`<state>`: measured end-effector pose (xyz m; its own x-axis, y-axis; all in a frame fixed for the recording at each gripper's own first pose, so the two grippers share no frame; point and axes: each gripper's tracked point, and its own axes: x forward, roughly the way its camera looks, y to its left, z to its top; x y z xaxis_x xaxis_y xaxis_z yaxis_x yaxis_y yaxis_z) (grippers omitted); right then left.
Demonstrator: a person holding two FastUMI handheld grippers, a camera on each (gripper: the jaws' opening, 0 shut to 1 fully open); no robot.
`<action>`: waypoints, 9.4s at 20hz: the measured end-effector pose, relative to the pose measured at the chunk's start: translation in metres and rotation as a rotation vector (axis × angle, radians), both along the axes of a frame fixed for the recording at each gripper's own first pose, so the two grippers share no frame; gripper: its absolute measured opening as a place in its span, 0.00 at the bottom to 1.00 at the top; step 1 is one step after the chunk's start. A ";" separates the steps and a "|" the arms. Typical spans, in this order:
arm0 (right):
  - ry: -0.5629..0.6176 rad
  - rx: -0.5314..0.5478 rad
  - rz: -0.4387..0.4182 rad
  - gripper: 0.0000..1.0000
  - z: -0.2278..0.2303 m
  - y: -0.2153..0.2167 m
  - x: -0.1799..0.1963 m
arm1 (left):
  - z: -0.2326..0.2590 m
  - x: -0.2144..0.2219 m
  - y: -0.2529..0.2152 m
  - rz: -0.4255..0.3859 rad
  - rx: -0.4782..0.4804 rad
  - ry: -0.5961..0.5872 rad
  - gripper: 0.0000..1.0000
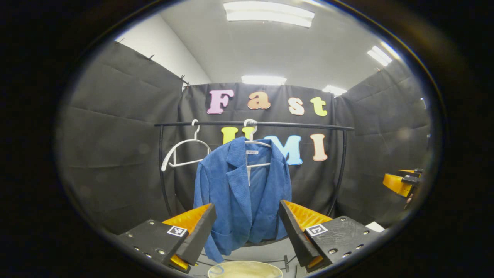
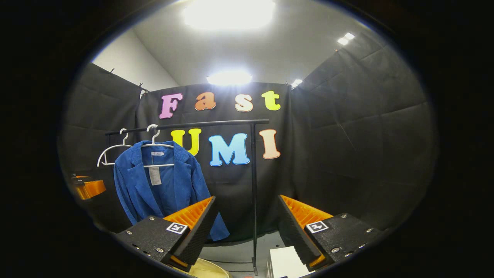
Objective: Grasp the clothes on the hanger with both hands and then place them into the laundry hamper below.
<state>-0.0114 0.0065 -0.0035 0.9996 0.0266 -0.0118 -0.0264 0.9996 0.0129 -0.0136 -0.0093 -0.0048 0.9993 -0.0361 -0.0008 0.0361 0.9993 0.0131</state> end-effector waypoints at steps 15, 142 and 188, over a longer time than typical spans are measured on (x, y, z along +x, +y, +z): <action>-0.028 0.025 0.165 0.95 0.030 0.084 0.042 | 0.029 0.012 0.034 0.070 -0.040 -0.016 0.95; -0.132 0.254 0.257 0.00 0.031 0.236 0.389 | 0.107 0.283 0.190 -0.066 0.514 0.176 0.03; -0.208 0.032 0.203 0.00 0.024 0.230 0.403 | 0.028 0.324 0.190 -0.147 0.033 0.174 0.04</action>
<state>0.3916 0.2363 0.0210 0.9547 0.2230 0.1968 -0.2309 0.9728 0.0180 0.3101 0.1804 0.0228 0.9681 -0.1786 -0.1758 0.1861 0.9822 0.0268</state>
